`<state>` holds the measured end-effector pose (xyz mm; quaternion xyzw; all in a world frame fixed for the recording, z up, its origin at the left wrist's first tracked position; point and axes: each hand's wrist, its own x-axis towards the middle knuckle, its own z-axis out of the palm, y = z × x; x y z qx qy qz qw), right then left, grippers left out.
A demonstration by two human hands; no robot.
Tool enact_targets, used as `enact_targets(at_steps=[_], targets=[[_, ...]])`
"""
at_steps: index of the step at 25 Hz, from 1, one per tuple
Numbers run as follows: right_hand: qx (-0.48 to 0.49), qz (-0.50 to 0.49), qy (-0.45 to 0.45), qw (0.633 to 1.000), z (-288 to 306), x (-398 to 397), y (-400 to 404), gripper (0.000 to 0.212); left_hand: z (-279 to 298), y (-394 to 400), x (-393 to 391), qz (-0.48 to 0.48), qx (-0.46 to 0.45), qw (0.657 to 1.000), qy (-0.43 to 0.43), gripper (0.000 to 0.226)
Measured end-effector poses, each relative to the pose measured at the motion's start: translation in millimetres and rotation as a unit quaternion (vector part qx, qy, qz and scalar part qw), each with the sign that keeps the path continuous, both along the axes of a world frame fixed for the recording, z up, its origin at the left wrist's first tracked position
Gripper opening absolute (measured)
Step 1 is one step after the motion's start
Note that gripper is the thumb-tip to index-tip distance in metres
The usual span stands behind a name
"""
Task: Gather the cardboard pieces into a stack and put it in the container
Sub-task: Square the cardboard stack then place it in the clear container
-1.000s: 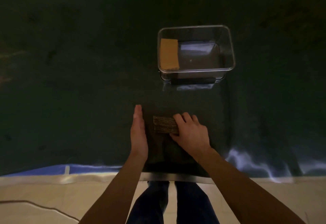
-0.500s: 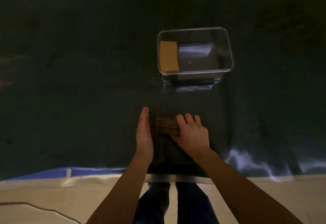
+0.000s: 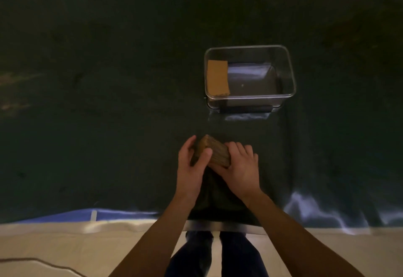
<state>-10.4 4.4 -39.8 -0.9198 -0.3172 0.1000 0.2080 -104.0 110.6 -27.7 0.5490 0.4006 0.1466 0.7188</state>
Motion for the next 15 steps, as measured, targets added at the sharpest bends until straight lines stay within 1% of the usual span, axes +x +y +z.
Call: enact_targets(at_steps=[2, 5, 7, 9, 11, 15], targets=[[0.095, -0.004, 0.056, 0.994, 2, -16, 20, 0.039, 12, 2, 2, 0.018, 0.076, 0.997, -0.013, 0.068], [0.182, -0.039, 0.106, 0.977, 0, -34, 43, 0.028, 25, 8, 10, 0.011, 0.232, 0.972, 0.019, 0.056], [0.205, -0.054, 0.149, 0.966, -1, -37, 53, 0.03, 24, 16, 5, -0.008, 0.319, 0.947, 0.04, 0.05], [0.21, -0.041, 0.197, 0.957, 0, -38, 61, 0.037, 16, 27, -6, -0.026, 0.394, 0.918, 0.039, 0.047], [0.205, -0.018, 0.215, 0.955, -3, -40, 69, 0.038, 5, 38, -15, -0.041, 0.425, 0.903, 0.04, 0.047], [0.135, -0.01, 0.227, 0.964, -22, -49, 75, 0.03, -8, 48, -25, -0.086, 0.389, 0.911, 0.103, 0.05]])
